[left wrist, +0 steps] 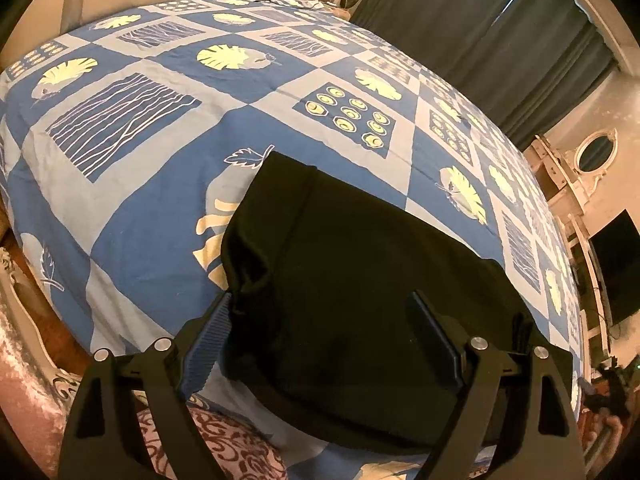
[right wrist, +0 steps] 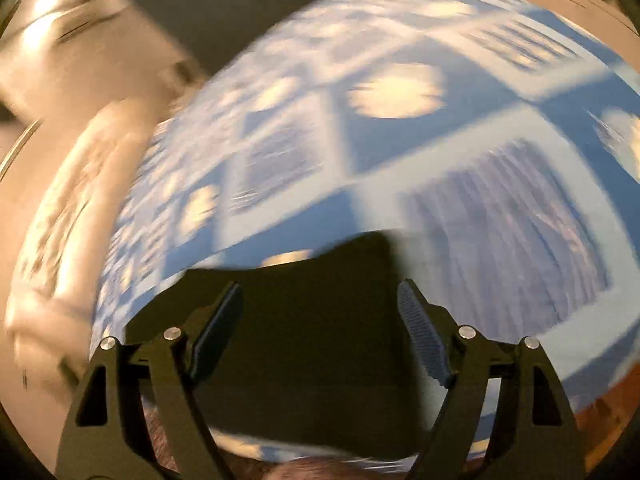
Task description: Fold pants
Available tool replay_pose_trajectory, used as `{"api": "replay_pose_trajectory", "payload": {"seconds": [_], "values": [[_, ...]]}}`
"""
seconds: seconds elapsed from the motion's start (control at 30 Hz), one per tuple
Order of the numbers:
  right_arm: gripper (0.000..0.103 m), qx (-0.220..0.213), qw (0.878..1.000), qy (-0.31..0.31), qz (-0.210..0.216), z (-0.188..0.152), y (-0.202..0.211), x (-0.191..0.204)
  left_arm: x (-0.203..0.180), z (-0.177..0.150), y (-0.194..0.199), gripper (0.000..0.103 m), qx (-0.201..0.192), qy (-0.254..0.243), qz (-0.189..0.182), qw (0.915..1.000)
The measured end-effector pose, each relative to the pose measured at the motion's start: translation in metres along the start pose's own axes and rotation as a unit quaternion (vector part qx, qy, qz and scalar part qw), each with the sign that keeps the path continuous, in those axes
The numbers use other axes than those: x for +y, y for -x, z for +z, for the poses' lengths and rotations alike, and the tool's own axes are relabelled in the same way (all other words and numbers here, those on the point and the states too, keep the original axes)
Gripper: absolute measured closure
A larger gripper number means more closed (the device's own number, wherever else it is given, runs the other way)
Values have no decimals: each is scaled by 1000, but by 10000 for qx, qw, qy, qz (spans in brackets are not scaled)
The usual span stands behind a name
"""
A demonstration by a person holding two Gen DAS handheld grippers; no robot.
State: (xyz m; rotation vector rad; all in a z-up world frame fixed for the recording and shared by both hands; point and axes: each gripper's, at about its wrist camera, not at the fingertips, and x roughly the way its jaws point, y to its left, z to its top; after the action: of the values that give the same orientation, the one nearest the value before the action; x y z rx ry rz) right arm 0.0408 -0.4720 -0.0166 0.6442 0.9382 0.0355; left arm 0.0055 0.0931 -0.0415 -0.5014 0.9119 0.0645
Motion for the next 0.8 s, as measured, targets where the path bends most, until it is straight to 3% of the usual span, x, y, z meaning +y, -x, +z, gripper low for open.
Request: {"api": "replay_pose_trajectory", "payload": {"seconds": [0.1,0.2,0.23,0.27,0.3,0.37,0.47,0.53,0.57,0.6,0.8], "values": [[23,227,9982,-475,290,8,-21,-39,1,-1,-1,17,10,26,34,10000],[24,470,9902,-934,926,11,-49,-55,4,-2,-2,17,37,89,79,9999],[29,549,9867,-1006,1156,11,-58,-57,5,-2,-2,17,45,112,91,9999],[61,596,9843,-1030,1301,13,-65,-55,6,-2,-2,17,52,134,102,9998],[71,681,9823,-998,1432,12,-74,-53,7,-3,-3,17,57,157,114,9998],[76,726,9879,-803,1114,14,-81,-50,7,-4,-3,17,60,167,132,9998],[73,693,9849,-988,1245,15,-82,-57,7,-5,-4,17,71,119,149,9998],[60,639,9799,-1163,1487,9,-76,-61,7,-5,-4,17,70,125,135,9998],[42,676,9759,-1267,1642,6,-72,-64,6,-4,-4,17,70,132,124,9998],[34,762,9712,-1343,1814,-3,-67,-67,6,-4,-4,17,74,138,115,9998],[30,1364,9624,-1153,2045,-44,-42,-79,6,-5,-4,17,77,106,128,9998]]}}
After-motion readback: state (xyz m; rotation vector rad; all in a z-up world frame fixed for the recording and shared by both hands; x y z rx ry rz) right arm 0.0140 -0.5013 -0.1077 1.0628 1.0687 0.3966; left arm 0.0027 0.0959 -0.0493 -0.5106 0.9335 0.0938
